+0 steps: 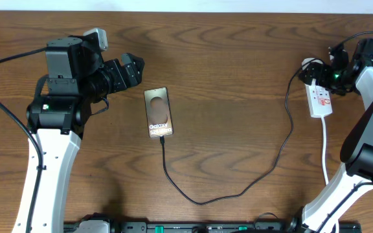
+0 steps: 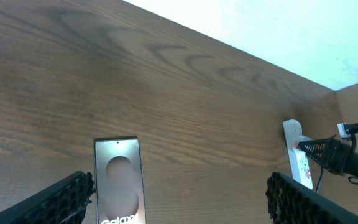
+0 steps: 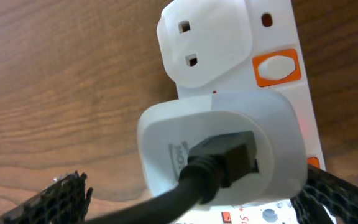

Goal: Plug charger to phone and switch on socket

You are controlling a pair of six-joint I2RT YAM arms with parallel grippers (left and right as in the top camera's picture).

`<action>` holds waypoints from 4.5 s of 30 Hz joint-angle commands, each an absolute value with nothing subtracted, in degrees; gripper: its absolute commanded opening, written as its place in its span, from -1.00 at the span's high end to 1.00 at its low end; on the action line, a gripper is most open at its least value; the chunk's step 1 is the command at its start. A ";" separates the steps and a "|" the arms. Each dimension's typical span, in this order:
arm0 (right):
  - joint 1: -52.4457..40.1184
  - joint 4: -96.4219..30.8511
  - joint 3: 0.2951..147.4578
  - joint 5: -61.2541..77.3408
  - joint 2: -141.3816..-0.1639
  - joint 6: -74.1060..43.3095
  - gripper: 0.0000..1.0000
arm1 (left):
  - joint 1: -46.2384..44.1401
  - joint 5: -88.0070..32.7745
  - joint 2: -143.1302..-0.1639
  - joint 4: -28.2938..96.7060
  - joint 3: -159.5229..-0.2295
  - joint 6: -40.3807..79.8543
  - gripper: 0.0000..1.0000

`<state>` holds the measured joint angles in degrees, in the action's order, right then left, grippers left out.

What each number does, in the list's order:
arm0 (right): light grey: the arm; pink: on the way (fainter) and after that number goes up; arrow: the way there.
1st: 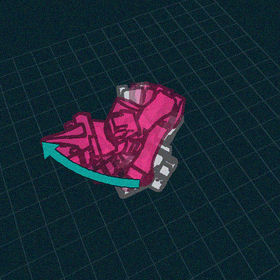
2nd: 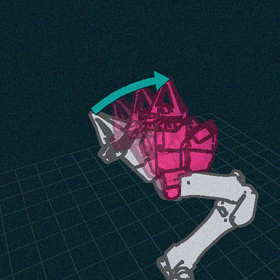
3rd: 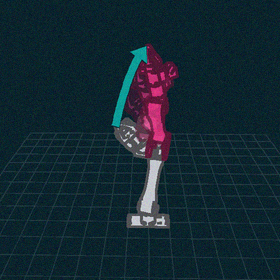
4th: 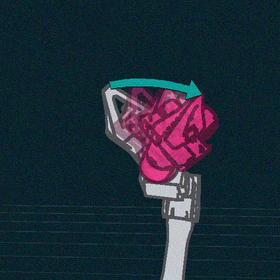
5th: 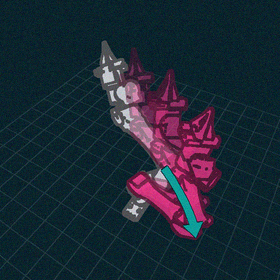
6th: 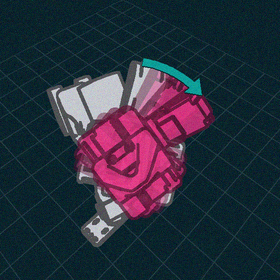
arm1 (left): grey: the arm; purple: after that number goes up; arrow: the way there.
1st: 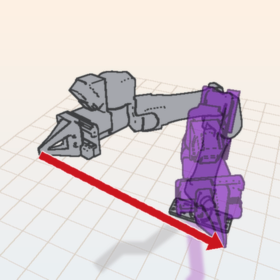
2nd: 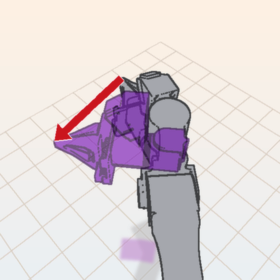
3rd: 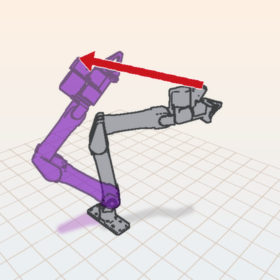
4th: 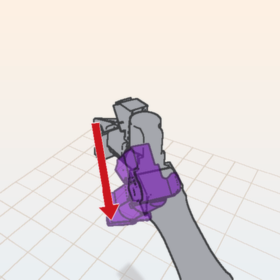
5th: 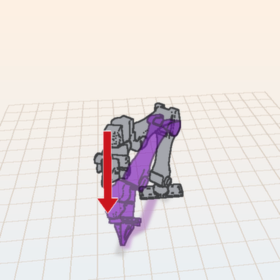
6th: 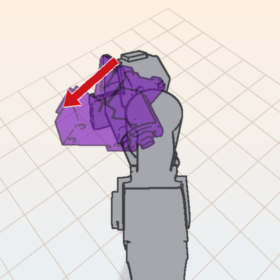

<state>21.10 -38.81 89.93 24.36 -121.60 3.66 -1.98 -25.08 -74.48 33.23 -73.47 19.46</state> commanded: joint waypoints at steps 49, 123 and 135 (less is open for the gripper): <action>28.47 -63.79 92.90 21.93 -88.82 -5.74 -0.99 | -1.69 -24.38 -73.87 33.45 -73.36 19.11 -0.82; 28.45 -63.79 92.90 21.93 -88.84 -5.74 -0.99 | -0.95 -0.38 -0.23 4.21 -0.23 -0.40 -0.82; 28.45 -63.79 92.90 21.93 -88.84 -5.74 -0.98 | -0.95 -0.38 -0.23 4.21 -0.23 -0.40 -0.82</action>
